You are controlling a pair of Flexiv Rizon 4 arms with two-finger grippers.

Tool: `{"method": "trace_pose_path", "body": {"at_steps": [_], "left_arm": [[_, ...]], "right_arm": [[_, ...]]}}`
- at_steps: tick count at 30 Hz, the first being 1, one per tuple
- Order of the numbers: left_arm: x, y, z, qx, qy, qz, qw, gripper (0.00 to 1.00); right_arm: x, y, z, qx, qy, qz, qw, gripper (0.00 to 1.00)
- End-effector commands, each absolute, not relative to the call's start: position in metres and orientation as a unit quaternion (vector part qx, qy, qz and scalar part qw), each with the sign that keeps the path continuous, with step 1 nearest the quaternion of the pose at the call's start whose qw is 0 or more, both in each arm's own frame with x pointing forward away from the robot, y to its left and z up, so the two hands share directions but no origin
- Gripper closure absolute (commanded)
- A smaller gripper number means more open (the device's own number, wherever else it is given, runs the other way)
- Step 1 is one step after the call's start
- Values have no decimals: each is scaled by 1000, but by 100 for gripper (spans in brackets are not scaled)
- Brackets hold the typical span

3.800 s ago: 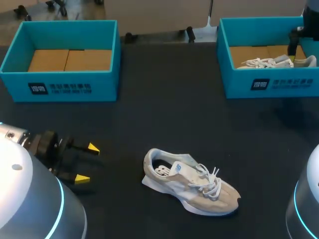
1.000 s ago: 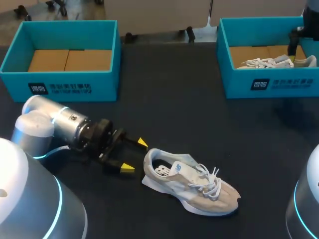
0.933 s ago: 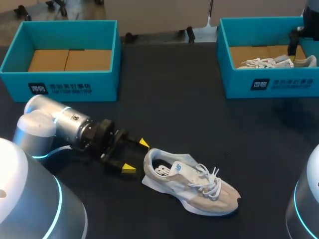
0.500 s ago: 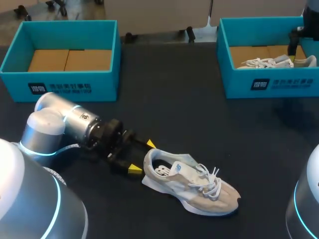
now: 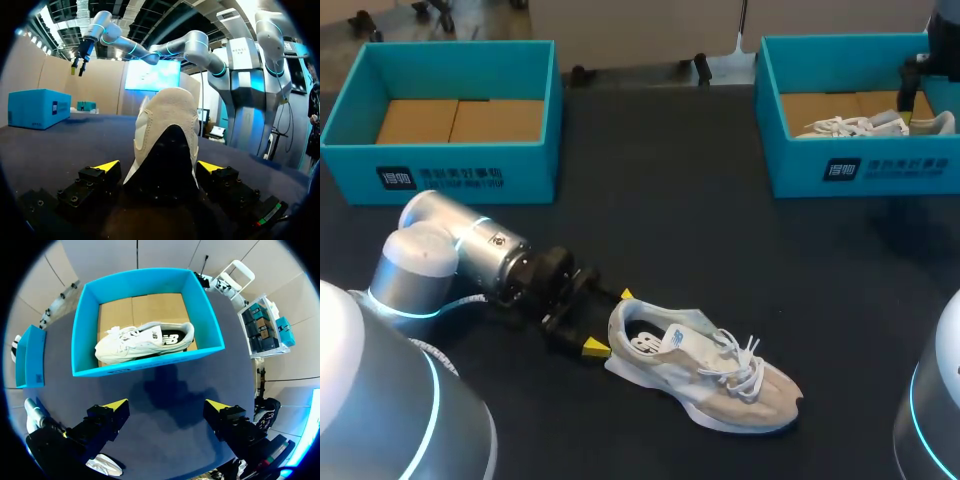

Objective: Take the shoe out of the shoebox, open the shoe tongue, remove and reinsert the insole, then place the shoe into the shoebox

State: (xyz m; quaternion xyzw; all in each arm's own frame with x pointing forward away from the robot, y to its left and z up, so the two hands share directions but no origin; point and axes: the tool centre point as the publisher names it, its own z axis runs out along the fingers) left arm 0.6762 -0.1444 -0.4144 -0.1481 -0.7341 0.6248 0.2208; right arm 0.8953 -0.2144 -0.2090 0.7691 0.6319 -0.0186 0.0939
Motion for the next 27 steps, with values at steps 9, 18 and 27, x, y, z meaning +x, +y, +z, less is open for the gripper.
{"method": "trace_pose_path", "body": {"at_steps": [9, 18, 27], "left_arm": [[668, -157, -416, -151, -733, 623, 227, 0], [662, -165, -417, -153, -730, 624, 235, 0], [657, -171, -417, -158, -729, 622, 237, 0]], "right_arm": [[894, -215, -209, 769, 632, -18, 95, 0], [894, -215, -209, 769, 632, -18, 95, 0], [894, -215, -209, 769, 632, -18, 95, 0]]}}
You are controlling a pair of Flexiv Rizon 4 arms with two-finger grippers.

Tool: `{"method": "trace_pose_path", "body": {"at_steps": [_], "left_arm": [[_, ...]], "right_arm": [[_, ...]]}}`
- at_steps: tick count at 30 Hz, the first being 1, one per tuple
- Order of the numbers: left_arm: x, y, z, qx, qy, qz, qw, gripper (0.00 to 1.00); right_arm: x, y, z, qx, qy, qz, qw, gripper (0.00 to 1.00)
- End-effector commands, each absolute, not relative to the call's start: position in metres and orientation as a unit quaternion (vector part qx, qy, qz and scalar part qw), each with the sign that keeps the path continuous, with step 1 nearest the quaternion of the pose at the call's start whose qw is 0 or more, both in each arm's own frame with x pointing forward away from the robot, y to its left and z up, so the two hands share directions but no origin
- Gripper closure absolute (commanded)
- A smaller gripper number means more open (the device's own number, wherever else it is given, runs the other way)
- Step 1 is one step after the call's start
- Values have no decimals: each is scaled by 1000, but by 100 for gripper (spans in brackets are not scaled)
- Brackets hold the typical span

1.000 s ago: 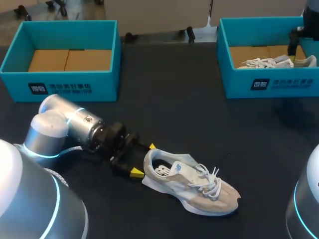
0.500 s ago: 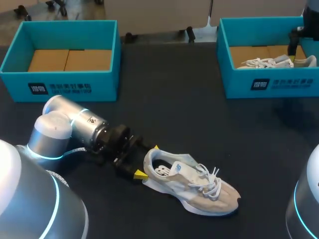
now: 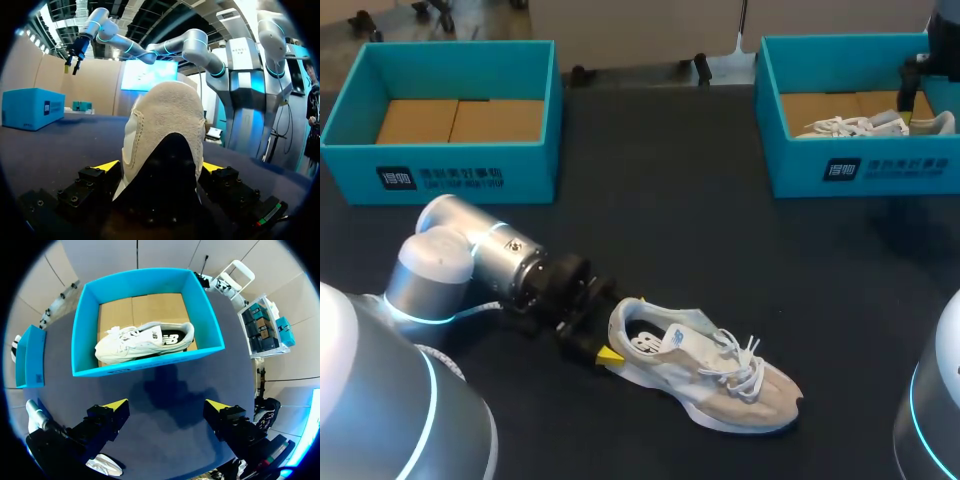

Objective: Take the shoe out of the shoebox, open the shoe tongue, remove and reinsert the insole, then place the shoe into the shoebox

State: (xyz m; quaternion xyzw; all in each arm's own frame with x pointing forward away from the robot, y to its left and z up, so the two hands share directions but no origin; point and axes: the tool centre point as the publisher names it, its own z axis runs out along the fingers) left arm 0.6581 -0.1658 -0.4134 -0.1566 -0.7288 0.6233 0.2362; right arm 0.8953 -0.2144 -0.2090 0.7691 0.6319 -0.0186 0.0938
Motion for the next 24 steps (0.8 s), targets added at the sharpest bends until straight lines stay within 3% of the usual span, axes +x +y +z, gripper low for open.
{"method": "trace_pose_path", "body": {"at_steps": [1, 24], "left_arm": [[657, -171, -417, -160, -728, 623, 237, 0], [655, -177, -417, -161, -727, 626, 231, 0]], "right_arm": [[894, -215, -209, 769, 632, -18, 95, 0], [894, -215, -209, 769, 632, -18, 95, 0]]}}
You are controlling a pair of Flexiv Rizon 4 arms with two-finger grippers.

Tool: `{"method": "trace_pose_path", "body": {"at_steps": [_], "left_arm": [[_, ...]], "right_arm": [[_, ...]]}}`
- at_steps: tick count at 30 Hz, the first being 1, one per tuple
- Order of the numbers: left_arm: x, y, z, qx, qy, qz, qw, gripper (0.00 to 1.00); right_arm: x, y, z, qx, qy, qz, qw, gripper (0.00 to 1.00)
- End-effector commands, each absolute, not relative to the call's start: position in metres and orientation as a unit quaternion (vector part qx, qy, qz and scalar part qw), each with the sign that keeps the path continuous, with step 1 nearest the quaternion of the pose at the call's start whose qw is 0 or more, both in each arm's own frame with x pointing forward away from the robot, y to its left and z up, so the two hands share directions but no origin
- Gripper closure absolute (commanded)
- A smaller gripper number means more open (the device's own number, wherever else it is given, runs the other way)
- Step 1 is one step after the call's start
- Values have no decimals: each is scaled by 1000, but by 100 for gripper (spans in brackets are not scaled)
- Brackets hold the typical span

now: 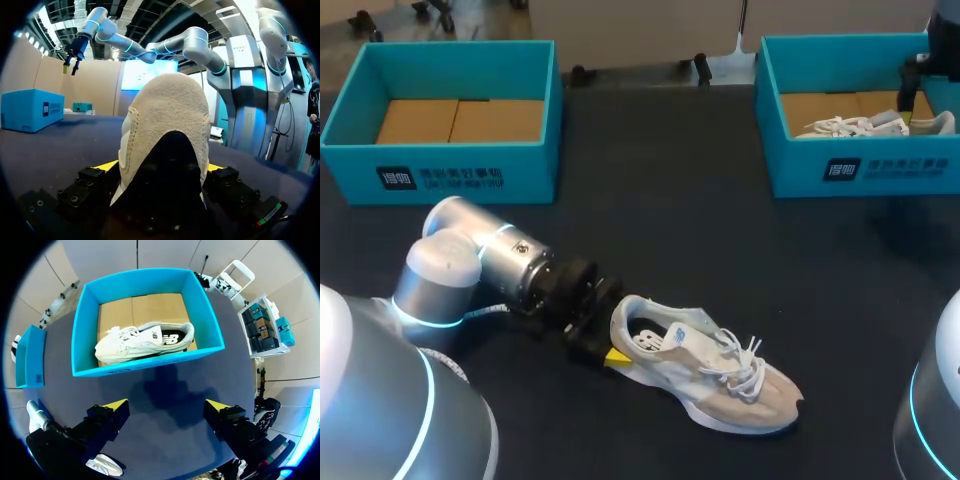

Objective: Take the shoe out of the shoebox, open the shoe tongue, remove and reinsert the insole, then place the shoe into the shoebox

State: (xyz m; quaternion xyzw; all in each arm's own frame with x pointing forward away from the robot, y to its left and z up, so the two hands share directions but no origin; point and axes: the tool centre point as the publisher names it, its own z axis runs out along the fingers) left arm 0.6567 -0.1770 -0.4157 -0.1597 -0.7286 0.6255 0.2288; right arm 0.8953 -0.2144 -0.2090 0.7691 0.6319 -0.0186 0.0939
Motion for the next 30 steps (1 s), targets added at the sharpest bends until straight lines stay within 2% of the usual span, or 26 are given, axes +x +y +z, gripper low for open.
{"method": "trace_pose_path", "body": {"at_steps": [1, 26, 27, 28, 29, 30], "left_arm": [[654, -177, -417, -162, -727, 626, 232, 0], [650, -186, -424, -160, -733, 620, 228, 0], [651, -186, -424, -160, -734, 620, 226, 28], [651, -186, -424, -160, -734, 620, 226, 28], [651, -185, -425, -161, -735, 620, 220, 100], [651, -184, -424, -159, -735, 623, 218, 100]], "right_arm": [[894, -215, -209, 769, 632, -18, 95, 0], [894, -215, -209, 769, 632, -18, 95, 0], [894, -215, -209, 769, 632, -18, 95, 0], [894, -215, -209, 769, 632, -18, 95, 0], [894, -215, -209, 769, 632, -18, 95, 0], [894, -215, -209, 769, 632, -18, 95, 0]]}}
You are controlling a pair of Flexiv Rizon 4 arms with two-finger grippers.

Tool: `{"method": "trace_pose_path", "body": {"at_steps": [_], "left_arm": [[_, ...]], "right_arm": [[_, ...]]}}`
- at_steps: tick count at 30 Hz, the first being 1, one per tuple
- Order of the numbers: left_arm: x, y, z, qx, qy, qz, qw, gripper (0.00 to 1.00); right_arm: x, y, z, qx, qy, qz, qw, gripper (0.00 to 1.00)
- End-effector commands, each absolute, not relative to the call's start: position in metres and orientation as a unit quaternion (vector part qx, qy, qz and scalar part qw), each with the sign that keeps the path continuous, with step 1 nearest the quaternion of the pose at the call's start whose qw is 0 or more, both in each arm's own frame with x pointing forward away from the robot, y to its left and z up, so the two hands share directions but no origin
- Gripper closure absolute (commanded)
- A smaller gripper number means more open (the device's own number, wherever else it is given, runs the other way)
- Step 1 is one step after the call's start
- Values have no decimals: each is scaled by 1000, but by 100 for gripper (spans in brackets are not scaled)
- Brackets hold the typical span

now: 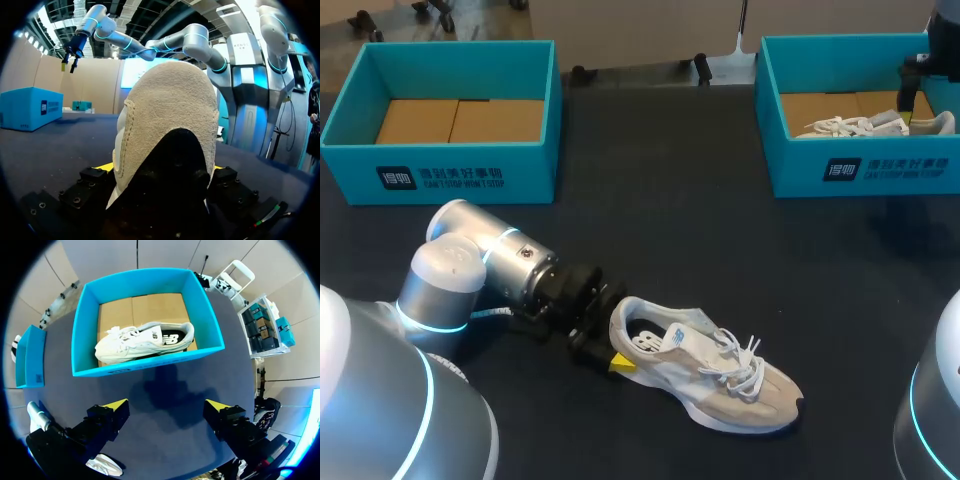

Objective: Take the shoe out of the shoebox, open the shoe tongue, remove and reinsert the insole, then place the shoe into the shoebox

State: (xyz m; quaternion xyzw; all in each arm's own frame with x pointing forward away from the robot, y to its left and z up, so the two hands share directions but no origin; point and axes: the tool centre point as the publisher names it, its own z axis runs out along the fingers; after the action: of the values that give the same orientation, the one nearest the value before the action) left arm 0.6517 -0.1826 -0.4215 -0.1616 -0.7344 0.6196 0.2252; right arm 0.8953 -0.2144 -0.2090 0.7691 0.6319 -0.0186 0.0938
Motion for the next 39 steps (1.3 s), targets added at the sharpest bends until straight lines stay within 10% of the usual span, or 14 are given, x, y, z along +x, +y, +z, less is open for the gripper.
{"method": "trace_pose_path", "body": {"at_steps": [1, 39], "left_arm": [[652, -183, -424, -157, -734, 625, 215, 100], [662, -151, -423, -49, -734, 661, 148, 100]], "right_arm": [[894, -215, -209, 769, 632, -18, 95, 0], [894, -215, -209, 769, 632, -18, 95, 0]]}}
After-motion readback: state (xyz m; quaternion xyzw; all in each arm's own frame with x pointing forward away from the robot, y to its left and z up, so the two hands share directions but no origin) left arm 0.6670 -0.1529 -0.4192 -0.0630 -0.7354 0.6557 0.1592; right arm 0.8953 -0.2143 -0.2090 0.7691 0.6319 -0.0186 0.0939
